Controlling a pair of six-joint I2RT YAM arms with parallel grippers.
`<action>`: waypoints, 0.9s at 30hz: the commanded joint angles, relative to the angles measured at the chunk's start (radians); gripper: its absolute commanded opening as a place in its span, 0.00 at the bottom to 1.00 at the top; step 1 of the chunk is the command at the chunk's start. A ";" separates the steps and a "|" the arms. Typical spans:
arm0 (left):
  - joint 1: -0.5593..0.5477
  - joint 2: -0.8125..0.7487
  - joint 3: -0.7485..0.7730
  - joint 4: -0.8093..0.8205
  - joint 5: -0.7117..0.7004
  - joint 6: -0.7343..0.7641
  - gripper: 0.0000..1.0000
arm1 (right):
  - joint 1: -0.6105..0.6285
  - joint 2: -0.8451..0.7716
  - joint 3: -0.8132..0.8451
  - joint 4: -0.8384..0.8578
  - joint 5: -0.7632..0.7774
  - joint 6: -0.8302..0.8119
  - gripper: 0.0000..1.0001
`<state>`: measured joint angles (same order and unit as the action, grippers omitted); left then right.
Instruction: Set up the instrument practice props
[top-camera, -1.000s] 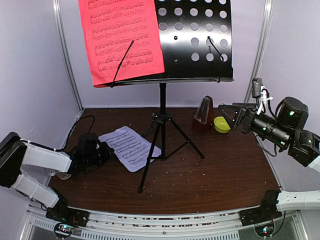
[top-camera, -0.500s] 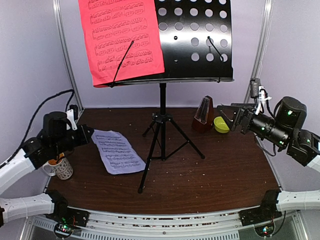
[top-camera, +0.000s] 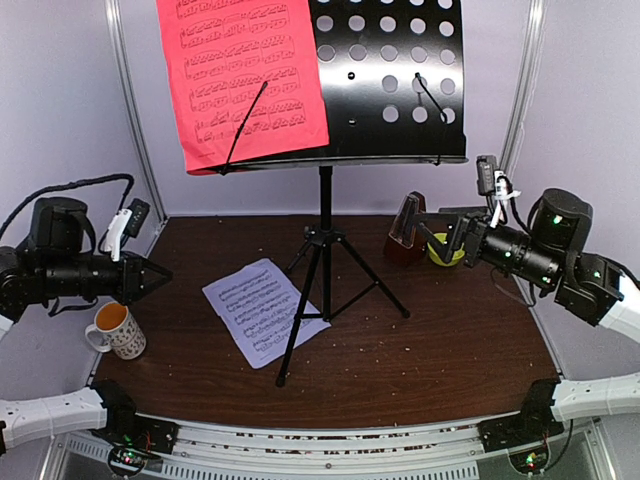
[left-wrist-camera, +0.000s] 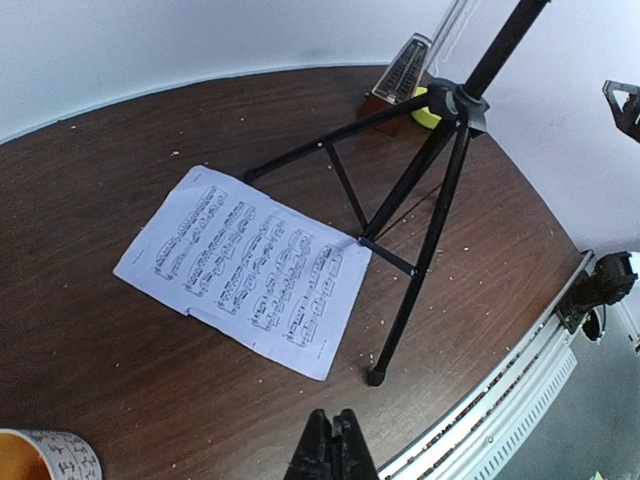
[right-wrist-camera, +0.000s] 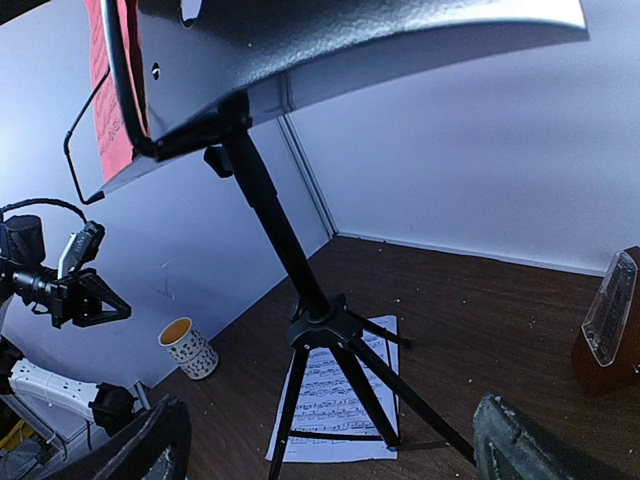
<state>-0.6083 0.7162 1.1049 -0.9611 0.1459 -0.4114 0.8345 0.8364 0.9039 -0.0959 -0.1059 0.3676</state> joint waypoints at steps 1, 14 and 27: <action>-0.001 -0.073 -0.056 -0.011 -0.099 -0.152 0.09 | -0.004 -0.004 -0.014 0.046 -0.033 0.014 0.99; 0.093 0.052 -0.682 0.795 -0.117 -0.606 0.56 | -0.004 -0.036 -0.035 0.051 -0.005 0.044 0.99; 0.159 0.414 -0.856 1.255 -0.048 -0.686 0.55 | -0.004 -0.041 -0.037 0.027 0.006 0.042 1.00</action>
<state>-0.4568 1.0668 0.2607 0.0719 0.0818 -1.0657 0.8341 0.8078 0.8677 -0.0654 -0.1223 0.4046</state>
